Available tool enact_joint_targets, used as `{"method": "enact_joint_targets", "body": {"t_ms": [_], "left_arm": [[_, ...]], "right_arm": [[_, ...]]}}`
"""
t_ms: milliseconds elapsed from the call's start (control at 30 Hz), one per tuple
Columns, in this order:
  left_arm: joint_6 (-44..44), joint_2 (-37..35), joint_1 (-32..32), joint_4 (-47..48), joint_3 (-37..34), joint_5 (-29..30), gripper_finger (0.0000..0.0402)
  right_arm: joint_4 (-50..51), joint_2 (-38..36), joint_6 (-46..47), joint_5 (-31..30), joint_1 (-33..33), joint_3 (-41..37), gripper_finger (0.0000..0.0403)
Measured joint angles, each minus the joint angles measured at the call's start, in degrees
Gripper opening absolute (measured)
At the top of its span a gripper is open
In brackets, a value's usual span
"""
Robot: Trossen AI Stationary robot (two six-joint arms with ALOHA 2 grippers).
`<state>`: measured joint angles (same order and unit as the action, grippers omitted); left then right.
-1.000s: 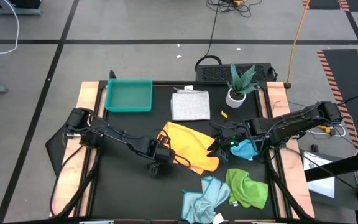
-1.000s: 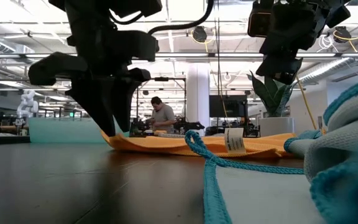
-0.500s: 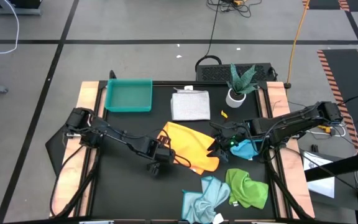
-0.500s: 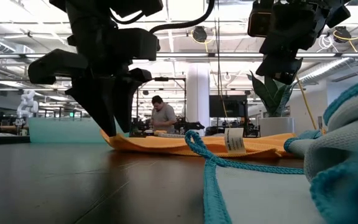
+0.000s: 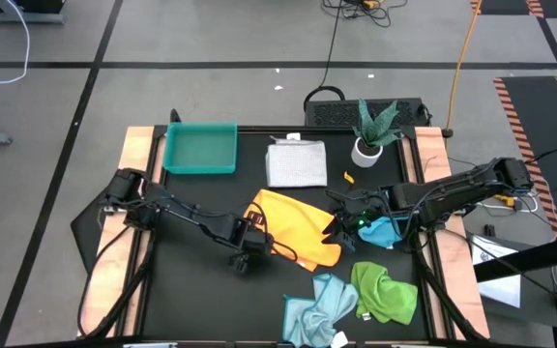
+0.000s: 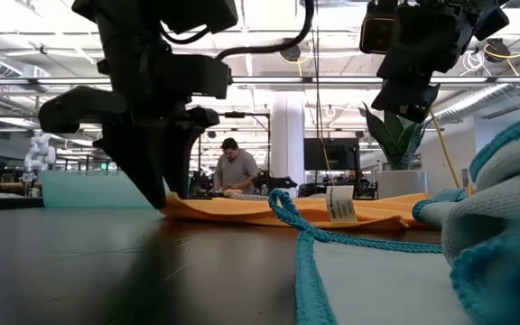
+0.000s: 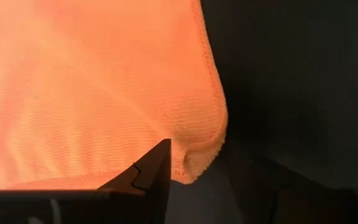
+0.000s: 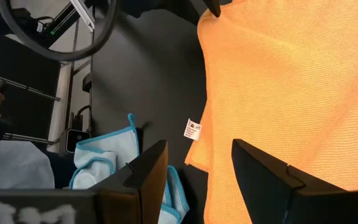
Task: Fold microfiber towels
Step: Fold the orange microfiber towel
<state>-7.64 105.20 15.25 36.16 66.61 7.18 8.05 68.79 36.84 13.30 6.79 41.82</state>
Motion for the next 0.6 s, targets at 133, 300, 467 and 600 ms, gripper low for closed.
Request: {"method": "enact_joint_targets", "body": {"t_ms": [133,300,467,600], "left_arm": [[1.33,0.03,0.3,0.12,0.0,0.15,0.0134],[1.39,0.03,0.32,0.11,0.0,-0.83,0.0061],[2.14,0.03,0.32,0.32,0.0,-1.17,0.001],[2.28,-1.53,-0.07,4.46,0.0,1.36,0.0006]], "right_arm": [[0.01,0.0,0.0,0.01,0.0,0.0,0.0171],[0.02,0.0,-0.13,-0.03,-0.02,0.0,0.0171],[0.02,0.0,-0.18,-0.09,-0.02,0.0,0.0171],[0.27,0.0,-0.18,-0.09,-0.02,0.0,0.0171]]}}
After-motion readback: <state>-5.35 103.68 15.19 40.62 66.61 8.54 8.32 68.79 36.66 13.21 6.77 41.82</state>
